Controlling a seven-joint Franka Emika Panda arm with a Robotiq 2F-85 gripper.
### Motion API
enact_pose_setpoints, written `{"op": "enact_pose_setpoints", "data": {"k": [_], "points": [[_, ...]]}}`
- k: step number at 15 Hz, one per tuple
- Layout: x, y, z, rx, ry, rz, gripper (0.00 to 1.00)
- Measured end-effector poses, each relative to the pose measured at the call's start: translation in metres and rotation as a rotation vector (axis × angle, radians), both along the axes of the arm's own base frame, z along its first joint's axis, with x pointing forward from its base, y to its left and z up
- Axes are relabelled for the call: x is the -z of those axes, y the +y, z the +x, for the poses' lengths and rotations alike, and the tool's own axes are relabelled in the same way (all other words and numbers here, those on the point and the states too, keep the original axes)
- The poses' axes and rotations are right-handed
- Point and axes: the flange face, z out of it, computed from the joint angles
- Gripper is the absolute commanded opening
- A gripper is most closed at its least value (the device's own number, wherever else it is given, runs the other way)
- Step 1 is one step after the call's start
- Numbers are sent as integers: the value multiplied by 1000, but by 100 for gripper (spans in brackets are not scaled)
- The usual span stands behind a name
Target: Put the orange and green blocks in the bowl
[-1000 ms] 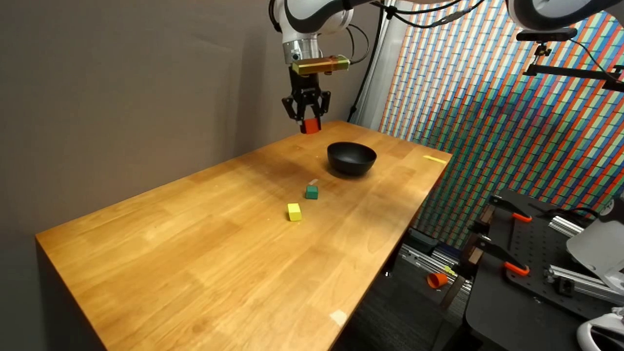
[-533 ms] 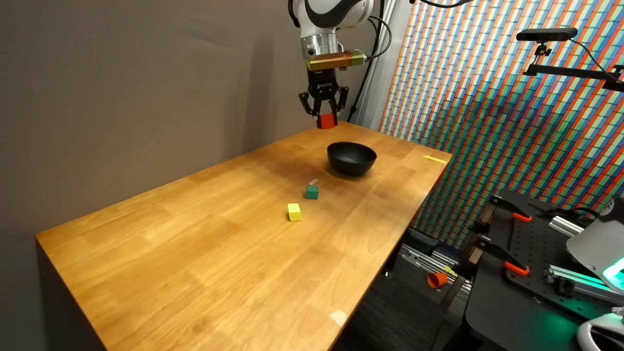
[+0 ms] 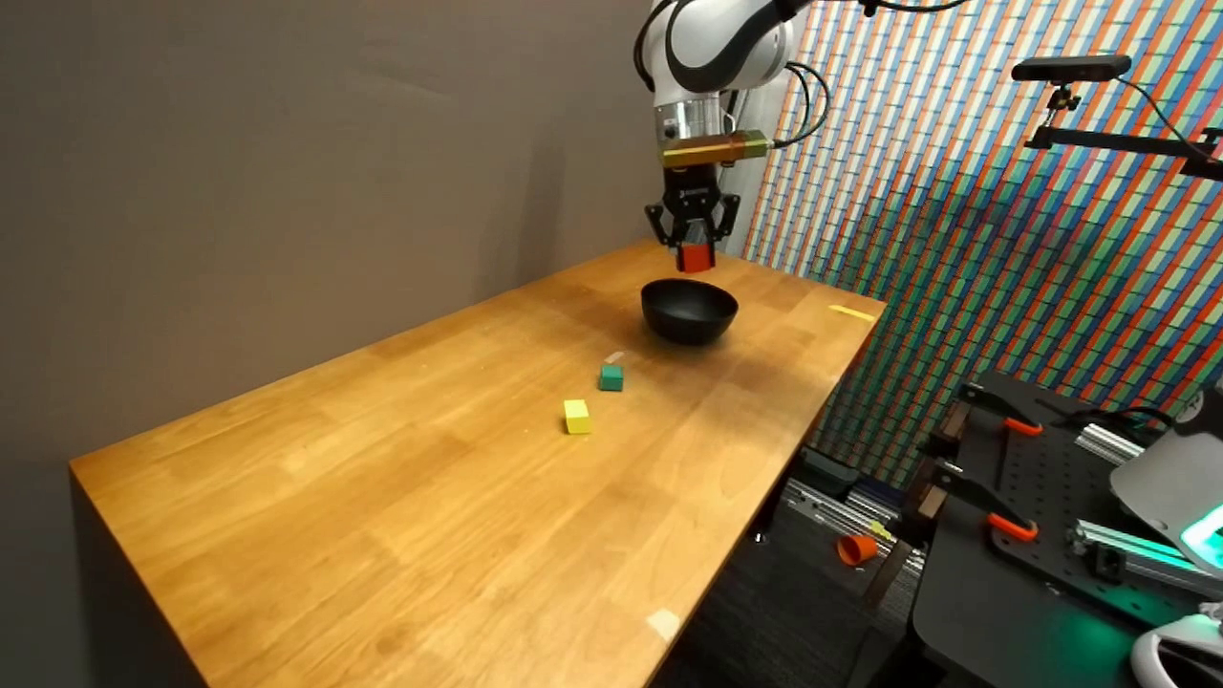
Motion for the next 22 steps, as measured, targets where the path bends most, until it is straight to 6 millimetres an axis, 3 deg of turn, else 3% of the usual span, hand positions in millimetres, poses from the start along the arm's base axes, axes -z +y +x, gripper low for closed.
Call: {"op": "enact_pose_setpoints", "data": {"k": [4,9,12,17,22], "points": [[25,-48,-42,70,8,-5,21],[56,-109,-113,97,9,-6,21],[68,-122,-136,47,-1,1,21],[60,-101,-119,-104,-46,-2,21],[30,-79,-59,-242,-143,-56,21]]}}
